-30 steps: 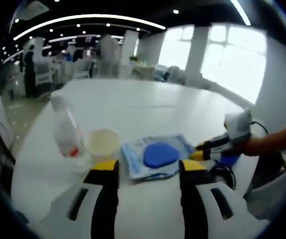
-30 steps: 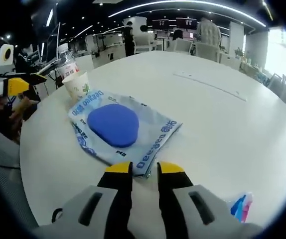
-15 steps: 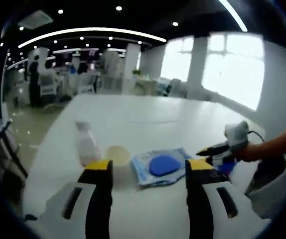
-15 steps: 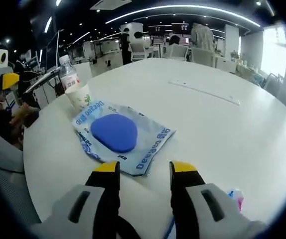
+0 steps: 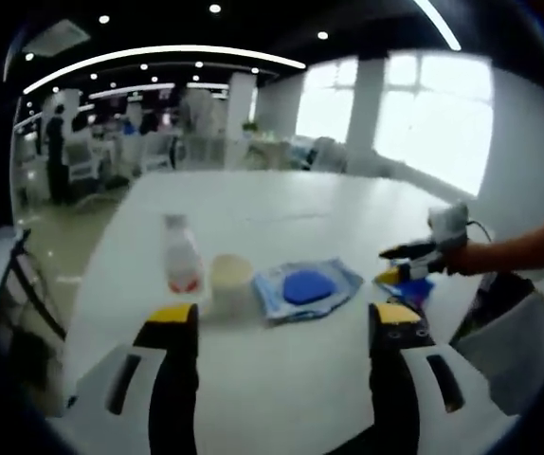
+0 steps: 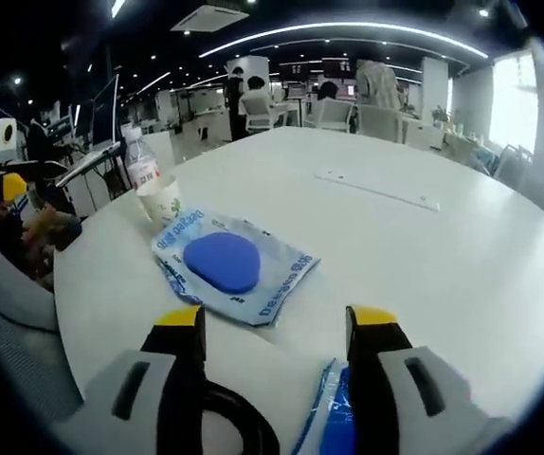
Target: Arrange the tabletop items into an orderly group along one side of the table until the central work area is clear of visible clutter.
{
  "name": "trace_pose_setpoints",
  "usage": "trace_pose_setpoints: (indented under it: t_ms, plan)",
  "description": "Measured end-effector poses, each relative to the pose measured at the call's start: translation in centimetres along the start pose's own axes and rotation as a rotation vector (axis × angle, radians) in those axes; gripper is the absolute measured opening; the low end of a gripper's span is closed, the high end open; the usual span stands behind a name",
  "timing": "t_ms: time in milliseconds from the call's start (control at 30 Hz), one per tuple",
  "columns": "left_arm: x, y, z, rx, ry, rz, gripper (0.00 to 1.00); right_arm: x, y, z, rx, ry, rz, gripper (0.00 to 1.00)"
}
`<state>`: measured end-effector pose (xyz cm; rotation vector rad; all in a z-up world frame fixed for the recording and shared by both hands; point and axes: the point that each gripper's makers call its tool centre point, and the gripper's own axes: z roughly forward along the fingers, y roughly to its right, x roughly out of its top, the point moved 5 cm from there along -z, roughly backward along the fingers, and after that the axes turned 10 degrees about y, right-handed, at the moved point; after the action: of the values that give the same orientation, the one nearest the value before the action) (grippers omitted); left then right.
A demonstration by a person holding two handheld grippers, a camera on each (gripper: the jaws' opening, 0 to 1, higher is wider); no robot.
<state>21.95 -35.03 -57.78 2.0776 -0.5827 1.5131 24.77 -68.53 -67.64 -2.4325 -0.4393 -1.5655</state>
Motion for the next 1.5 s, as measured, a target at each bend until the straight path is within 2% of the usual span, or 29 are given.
trace_pose_setpoints:
  t_ms: [167,267,467,633,867,1000,1100,1200,1367,1500]
  plan:
    - [-0.3,-0.2,-1.3,-0.016,0.007,-0.020,0.75,-0.1,0.3,-1.4,-0.012,-0.008,-0.013,0.70]
    - [-0.5,-0.1,-2.1,-0.024,0.001,0.012,0.80,0.0,0.7,-2.4,-0.029,-0.003,-0.015,0.75]
    - [-0.9,0.3,-3.1,-0.028,0.005,0.028,0.87,-0.4,1.4,-4.0,-0.054,-0.008,-0.012,0.82]
    - [-1.8,0.7,-4.0,-0.019,-0.012,0.044,0.90,-1.1,2.3,-5.1,-0.080,-0.025,-0.015,0.86]
    - [-3.1,1.1,-5.0,-0.005,-0.043,0.081,0.95,-2.4,3.5,-5.9,-0.104,-0.064,-0.048,0.86]
    - [-3.6,1.4,-5.2,-0.003,-0.053,0.088,0.98,-3.5,4.4,-6.1,-0.124,-0.098,-0.057,0.83]
    - [-4.3,1.3,-5.4,0.012,-0.083,0.104,0.99,-4.3,5.0,-6.1,-0.132,-0.122,-0.070,0.80]
    - [-4.3,1.2,-5.3,0.020,-0.062,0.089,0.99,-4.8,5.5,-5.9,-0.132,-0.142,-0.084,0.77]
    - [-4.5,1.1,-5.0,0.004,-0.034,0.081,0.99,-5.3,6.3,-5.4,-0.131,-0.174,-0.129,0.64]
    - [-4.8,1.1,-4.8,-0.014,-0.042,0.099,0.99,-5.5,7.0,-5.1,-0.129,-0.210,-0.158,0.55]
